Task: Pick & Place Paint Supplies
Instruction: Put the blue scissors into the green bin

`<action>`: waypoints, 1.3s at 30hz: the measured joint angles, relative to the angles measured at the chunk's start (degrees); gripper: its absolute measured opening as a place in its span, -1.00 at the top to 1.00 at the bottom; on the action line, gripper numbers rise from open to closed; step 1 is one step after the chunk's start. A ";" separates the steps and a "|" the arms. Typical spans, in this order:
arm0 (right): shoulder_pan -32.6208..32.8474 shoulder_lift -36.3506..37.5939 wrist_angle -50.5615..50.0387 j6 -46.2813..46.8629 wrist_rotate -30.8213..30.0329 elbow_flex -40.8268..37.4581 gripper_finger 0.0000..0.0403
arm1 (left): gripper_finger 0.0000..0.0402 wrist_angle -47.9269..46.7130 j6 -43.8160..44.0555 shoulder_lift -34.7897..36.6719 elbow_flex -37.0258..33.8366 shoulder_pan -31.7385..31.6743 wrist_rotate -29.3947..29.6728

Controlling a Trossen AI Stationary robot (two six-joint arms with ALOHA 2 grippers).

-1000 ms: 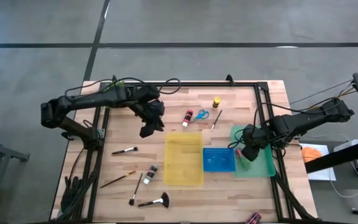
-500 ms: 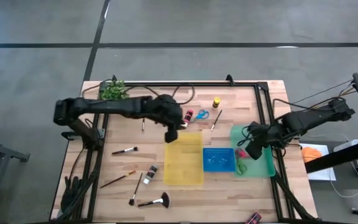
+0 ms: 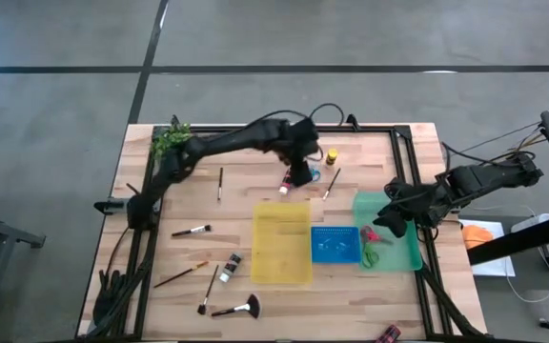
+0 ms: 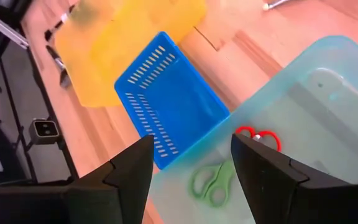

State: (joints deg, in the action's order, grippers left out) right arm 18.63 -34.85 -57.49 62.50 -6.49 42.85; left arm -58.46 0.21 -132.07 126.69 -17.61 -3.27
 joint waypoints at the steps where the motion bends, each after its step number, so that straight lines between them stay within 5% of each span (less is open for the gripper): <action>1: 0.00 0.33 -0.03 -0.32 -0.12 0.00 -0.05 | 0.36 -0.73 0.31 -1.97 2.64 -0.47 -0.44; 5: 0.00 1.42 0.40 -1.55 -1.63 0.00 -0.05 | 0.36 0.77 2.44 -7.08 8.45 -1.38 -3.44; 19: -0.06 2.84 6.57 -9.16 -5.75 0.02 -0.05 | 0.36 10.54 5.21 -5.71 -1.39 -2.75 -6.61; 27: -3.90 -1.79 21.57 -33.35 -6.83 0.11 -0.05 | 0.36 0.58 -8.51 9.27 -3.87 -3.48 -6.59; 32: -11.59 -9.32 23.90 -47.03 3.31 0.11 -0.05 | 0.36 -0.98 -12.19 21.80 -13.90 -3.52 -3.82; 39: -26.31 -21.98 23.06 -67.45 14.32 4.84 -0.05 | 0.36 -0.33 -6.43 40.57 -33.14 -3.76 3.67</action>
State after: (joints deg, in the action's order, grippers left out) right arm -7.68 -56.84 -34.42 -4.95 7.83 47.69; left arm -58.79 -6.22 -91.50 93.54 -21.37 0.39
